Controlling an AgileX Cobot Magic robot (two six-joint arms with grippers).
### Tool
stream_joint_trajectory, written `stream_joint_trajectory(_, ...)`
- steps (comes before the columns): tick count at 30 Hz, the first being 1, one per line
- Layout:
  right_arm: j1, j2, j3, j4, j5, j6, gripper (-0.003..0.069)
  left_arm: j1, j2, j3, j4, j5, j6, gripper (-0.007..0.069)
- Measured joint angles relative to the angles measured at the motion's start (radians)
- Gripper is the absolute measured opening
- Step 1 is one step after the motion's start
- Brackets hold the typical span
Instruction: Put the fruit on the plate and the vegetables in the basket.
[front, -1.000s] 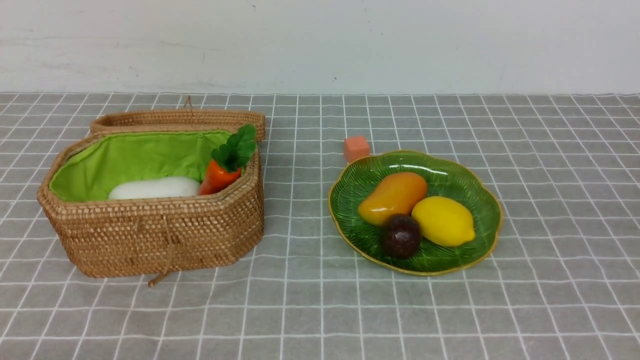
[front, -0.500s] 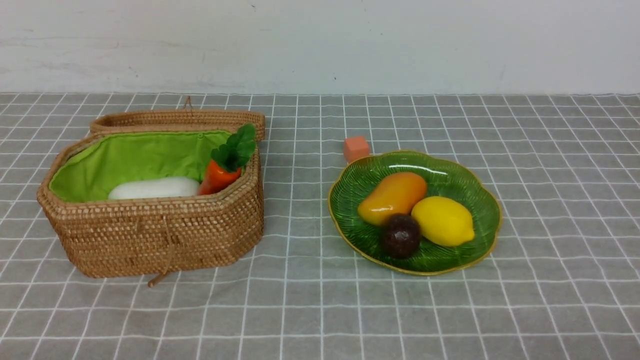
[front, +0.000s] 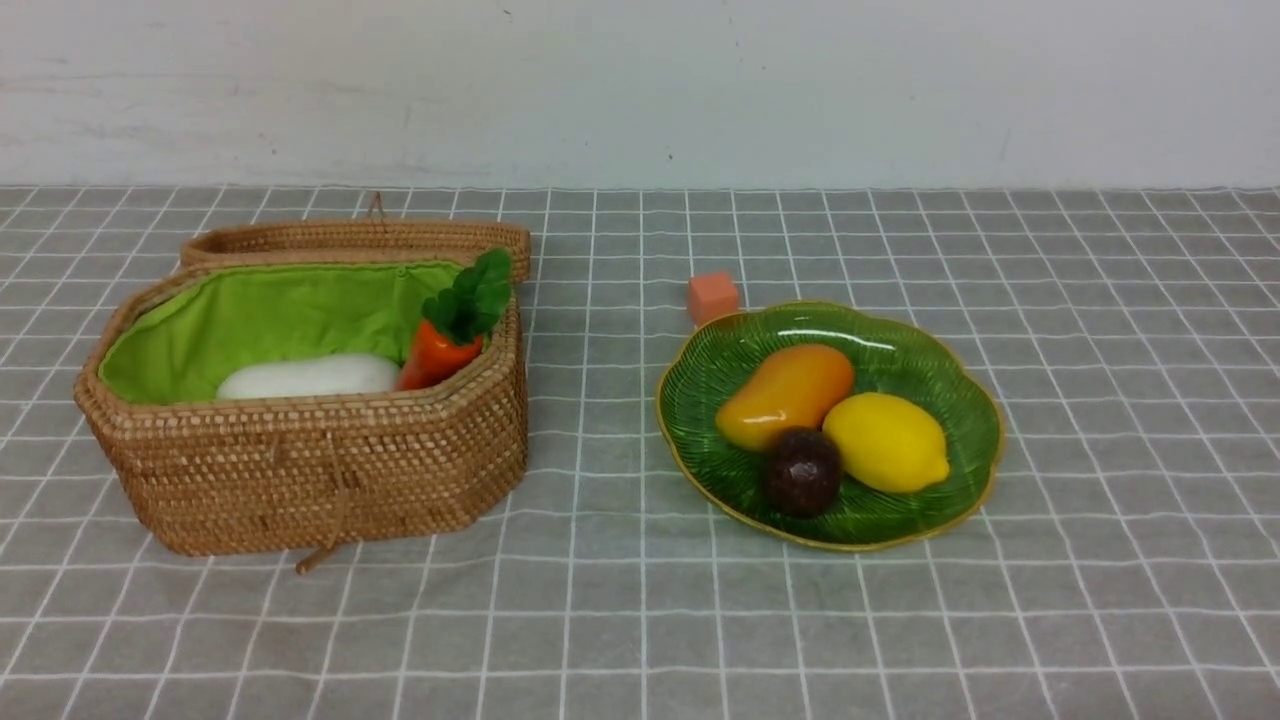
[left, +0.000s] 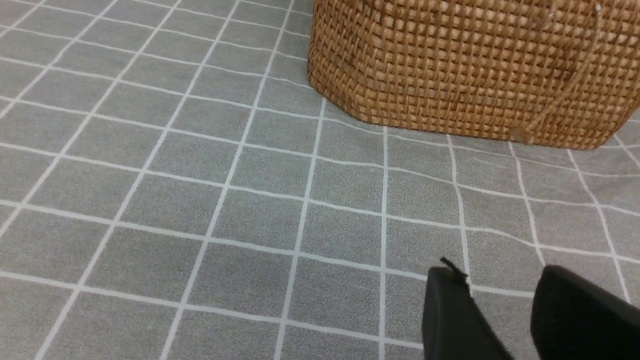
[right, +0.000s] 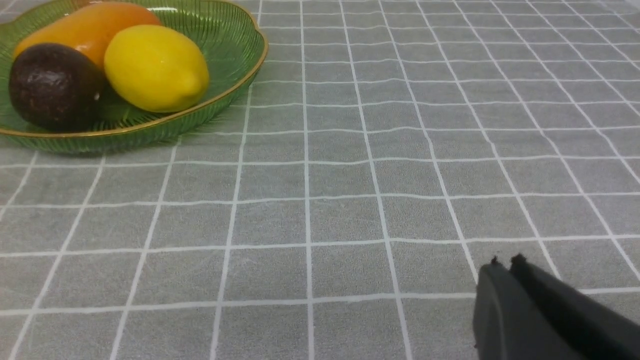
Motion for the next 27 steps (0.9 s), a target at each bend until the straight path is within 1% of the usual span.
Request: stream_joint_trajectory(27,0.000,0.000,0.000,0.000,0.000,0.000,0.0038,0.000,0.000,0.000,0.000,0.000,0.000,0.0239)
